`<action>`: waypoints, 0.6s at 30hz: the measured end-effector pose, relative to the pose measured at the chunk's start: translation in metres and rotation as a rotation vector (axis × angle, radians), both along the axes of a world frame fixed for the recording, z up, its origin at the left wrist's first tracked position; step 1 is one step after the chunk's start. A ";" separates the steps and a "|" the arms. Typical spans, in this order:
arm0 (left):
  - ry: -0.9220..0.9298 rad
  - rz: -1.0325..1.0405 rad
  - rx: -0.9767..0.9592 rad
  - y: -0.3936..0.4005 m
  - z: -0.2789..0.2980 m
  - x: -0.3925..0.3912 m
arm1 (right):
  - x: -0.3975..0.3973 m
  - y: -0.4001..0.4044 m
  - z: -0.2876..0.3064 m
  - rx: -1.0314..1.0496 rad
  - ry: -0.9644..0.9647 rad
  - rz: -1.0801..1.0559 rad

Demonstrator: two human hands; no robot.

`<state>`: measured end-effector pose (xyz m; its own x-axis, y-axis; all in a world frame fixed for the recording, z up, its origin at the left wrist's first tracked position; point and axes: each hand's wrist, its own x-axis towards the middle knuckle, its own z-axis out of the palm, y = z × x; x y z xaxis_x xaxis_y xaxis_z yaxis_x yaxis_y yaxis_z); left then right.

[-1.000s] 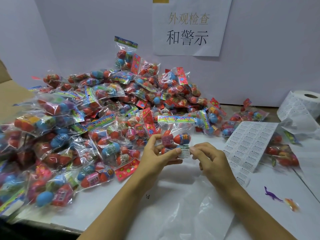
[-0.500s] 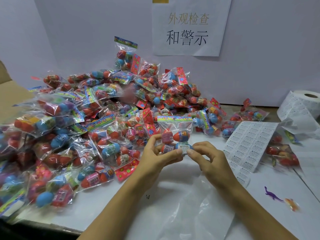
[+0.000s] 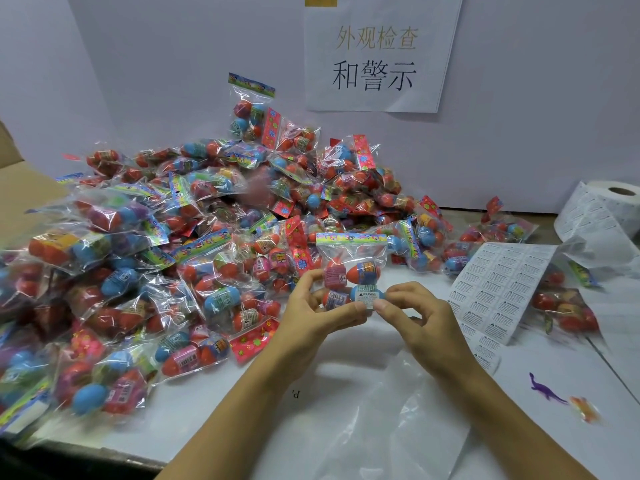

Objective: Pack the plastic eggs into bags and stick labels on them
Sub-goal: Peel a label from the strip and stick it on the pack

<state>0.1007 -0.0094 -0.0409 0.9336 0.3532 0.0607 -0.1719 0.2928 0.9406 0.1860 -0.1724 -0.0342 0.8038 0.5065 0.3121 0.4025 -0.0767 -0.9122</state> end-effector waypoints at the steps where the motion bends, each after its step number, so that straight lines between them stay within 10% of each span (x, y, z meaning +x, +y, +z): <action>1: 0.003 0.003 0.005 0.000 0.000 0.000 | 0.000 0.000 0.000 -0.005 -0.007 -0.003; 18: 0.011 0.012 0.046 0.000 -0.002 0.000 | 0.002 0.000 -0.003 -0.023 -0.030 -0.003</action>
<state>0.1010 -0.0096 -0.0426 0.9299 0.3617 0.0674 -0.1653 0.2471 0.9548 0.1877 -0.1720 -0.0368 0.7958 0.5113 0.3244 0.4294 -0.0988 -0.8977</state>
